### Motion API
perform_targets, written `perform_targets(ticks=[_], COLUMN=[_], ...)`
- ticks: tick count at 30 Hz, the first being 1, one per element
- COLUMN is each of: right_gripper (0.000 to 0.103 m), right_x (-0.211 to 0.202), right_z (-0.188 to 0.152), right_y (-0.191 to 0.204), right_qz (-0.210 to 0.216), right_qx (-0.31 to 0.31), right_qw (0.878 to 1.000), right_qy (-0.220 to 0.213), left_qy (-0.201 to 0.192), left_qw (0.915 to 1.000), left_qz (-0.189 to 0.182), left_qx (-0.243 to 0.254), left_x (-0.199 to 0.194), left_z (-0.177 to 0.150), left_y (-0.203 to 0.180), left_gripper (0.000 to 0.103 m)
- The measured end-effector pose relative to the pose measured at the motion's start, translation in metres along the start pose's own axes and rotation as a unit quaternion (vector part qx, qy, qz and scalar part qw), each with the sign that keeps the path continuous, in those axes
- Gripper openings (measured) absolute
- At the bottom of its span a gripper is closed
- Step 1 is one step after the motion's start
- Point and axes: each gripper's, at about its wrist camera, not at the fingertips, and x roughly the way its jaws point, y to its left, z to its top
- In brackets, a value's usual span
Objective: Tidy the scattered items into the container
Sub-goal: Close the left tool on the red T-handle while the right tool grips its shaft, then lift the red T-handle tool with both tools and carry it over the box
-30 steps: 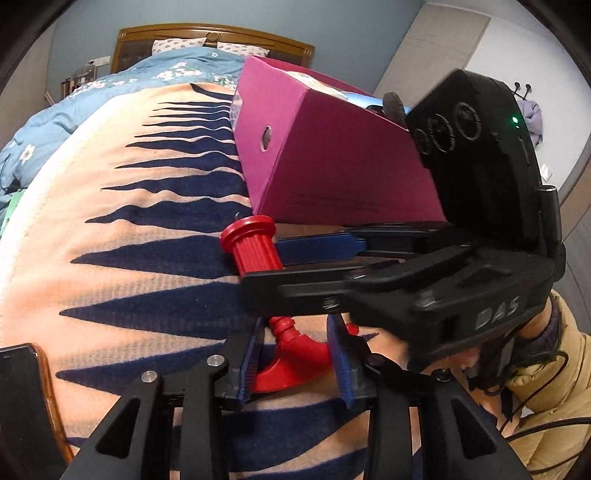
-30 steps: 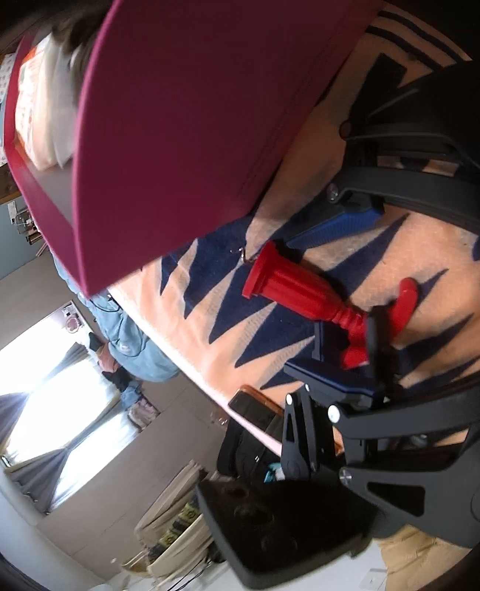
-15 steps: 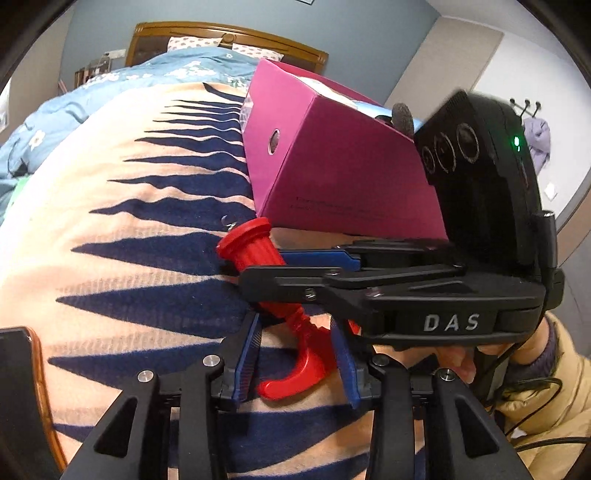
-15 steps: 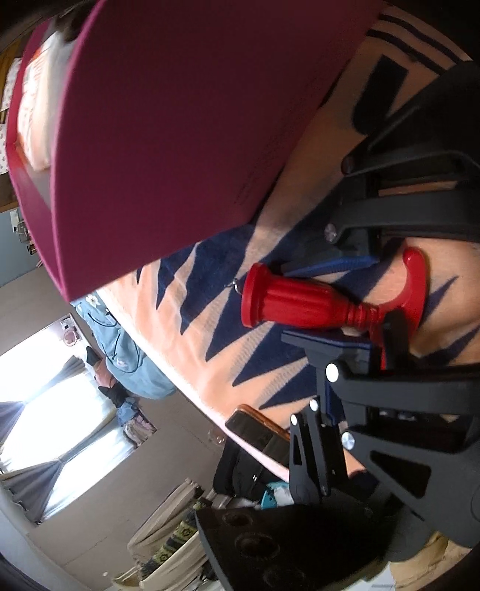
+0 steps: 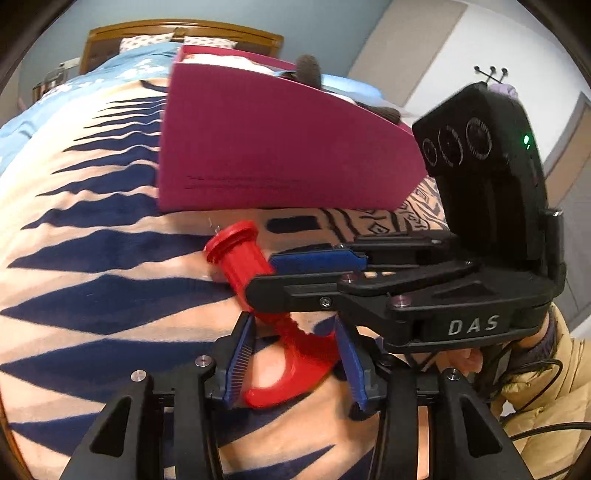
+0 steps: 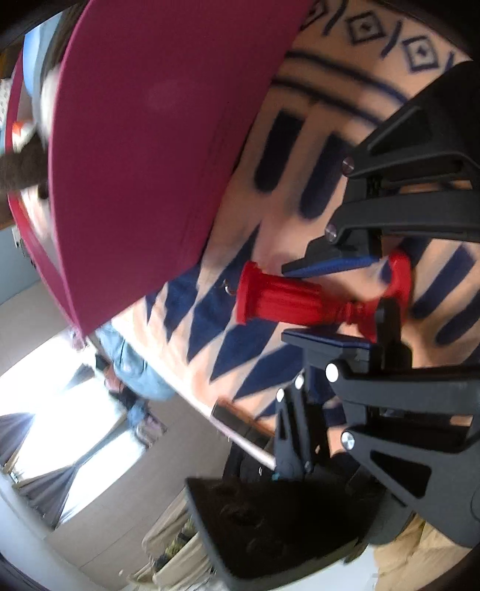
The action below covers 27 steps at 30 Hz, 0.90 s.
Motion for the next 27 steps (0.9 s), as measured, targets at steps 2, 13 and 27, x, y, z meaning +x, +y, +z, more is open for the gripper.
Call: perform_targets(ticks=[2,13,27], right_gripper=[0.031,0.052,0.029], right_x=[-0.005,0.007,0.009], right_z=[-0.007,0.005,0.004], right_y=[-0.007,0.001,-0.013], right_qz=[0.006,0.003,0.001], right_qx=[0.014,-0.002,0.013], right_qw=[1.0,1.0,1.0], right_qy=[0.001,-0.004,-0.024], left_qy=[0.0,0.003,-0.014], left_qw=[1.0,0.9999,0.9991], left_qz=[-0.003,0.009,0.037], left_qx=[0.0,0.004,-0.016], left_x=[0.001,0.002,-0.003], left_z=[0.001,0.001,-0.002], left_y=[-0.002,-0.012,-0.011], left_gripper=[0.045,0.056,0.038])
